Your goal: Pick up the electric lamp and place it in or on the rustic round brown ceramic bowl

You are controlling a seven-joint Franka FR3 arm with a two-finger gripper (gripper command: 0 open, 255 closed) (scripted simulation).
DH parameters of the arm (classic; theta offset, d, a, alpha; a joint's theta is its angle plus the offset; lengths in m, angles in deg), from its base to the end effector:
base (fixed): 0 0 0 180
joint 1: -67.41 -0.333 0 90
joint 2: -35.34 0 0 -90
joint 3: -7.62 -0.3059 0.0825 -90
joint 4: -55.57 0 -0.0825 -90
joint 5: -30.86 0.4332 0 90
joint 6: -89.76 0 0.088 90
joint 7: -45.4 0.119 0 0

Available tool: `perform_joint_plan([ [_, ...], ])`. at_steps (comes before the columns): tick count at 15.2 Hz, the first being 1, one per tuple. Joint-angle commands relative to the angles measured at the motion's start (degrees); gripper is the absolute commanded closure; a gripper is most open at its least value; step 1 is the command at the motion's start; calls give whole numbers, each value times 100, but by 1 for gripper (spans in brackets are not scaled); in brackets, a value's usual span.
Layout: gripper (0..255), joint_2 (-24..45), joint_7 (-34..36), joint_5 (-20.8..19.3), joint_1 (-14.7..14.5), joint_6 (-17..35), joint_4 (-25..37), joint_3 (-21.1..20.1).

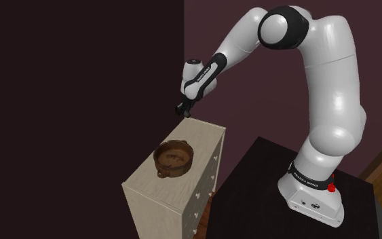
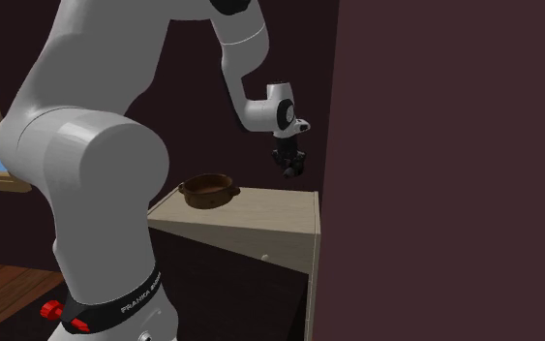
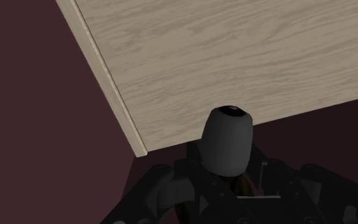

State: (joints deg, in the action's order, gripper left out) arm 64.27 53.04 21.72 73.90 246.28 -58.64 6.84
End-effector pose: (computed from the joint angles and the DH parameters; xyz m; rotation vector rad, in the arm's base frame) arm 0.6561 -0.0603 0.1681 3.0471 -0.1472 0.3594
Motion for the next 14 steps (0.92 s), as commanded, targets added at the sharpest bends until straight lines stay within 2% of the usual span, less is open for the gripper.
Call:
perform_joint_plan([
  [1,255,-125,-13,16,4,-104,-21,-17],
  [13,255,-774,-150,143,65,-800,27,-110],
  [14,255,-893,-14,95,-24,-744,-156,-110],
])
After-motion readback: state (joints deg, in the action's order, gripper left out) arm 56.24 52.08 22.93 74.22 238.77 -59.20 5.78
